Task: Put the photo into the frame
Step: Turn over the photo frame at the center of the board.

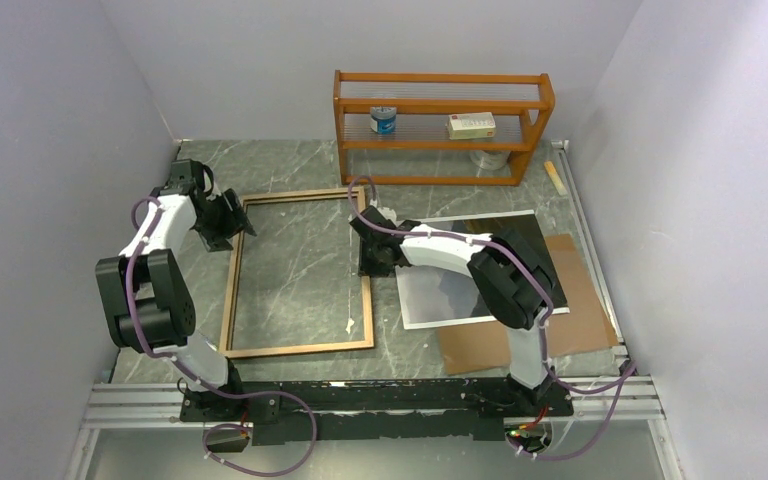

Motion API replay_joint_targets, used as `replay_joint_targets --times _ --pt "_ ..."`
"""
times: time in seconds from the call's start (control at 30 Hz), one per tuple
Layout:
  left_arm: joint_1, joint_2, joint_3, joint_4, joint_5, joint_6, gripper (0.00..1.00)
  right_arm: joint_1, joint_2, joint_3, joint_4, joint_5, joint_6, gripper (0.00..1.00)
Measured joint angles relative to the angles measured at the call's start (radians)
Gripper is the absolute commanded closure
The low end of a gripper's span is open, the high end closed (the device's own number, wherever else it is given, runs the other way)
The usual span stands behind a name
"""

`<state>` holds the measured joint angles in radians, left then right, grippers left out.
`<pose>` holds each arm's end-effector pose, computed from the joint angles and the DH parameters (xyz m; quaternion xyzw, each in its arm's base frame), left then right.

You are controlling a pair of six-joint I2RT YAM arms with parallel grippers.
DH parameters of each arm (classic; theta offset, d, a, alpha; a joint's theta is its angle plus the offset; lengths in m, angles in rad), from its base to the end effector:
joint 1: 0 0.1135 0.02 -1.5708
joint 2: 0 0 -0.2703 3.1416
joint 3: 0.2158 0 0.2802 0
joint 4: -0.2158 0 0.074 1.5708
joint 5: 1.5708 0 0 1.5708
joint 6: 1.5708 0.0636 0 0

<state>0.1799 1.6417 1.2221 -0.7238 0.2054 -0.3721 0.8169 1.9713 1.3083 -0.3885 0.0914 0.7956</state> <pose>0.3664 0.0534 0.2024 -0.2440 0.9412 -0.1200 0.2004 0.3096 0.3213 0.1220 0.0015 0.9655 0.1545 0.2094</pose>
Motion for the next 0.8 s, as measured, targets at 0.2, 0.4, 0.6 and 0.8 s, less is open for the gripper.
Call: replay_joint_targets --times 0.2,0.4,0.6,0.8 --pt "0.0 -0.024 -0.023 0.011 0.073 -0.019 0.31 -0.001 0.012 0.016 0.0 0.008 0.048 0.51" --pt "0.0 -0.061 -0.039 0.027 0.17 -0.036 0.31 -0.005 -0.005 0.014 0.018 0.006 0.044 0.26" --pt "-0.005 -0.093 -0.046 0.039 0.246 -0.063 0.28 -0.055 -0.214 -0.072 -0.053 0.038 0.023 0.25" --pt "-0.055 -0.219 -0.093 0.112 0.38 -0.13 0.26 -0.168 -0.549 -0.216 -0.187 0.145 0.035 0.24"
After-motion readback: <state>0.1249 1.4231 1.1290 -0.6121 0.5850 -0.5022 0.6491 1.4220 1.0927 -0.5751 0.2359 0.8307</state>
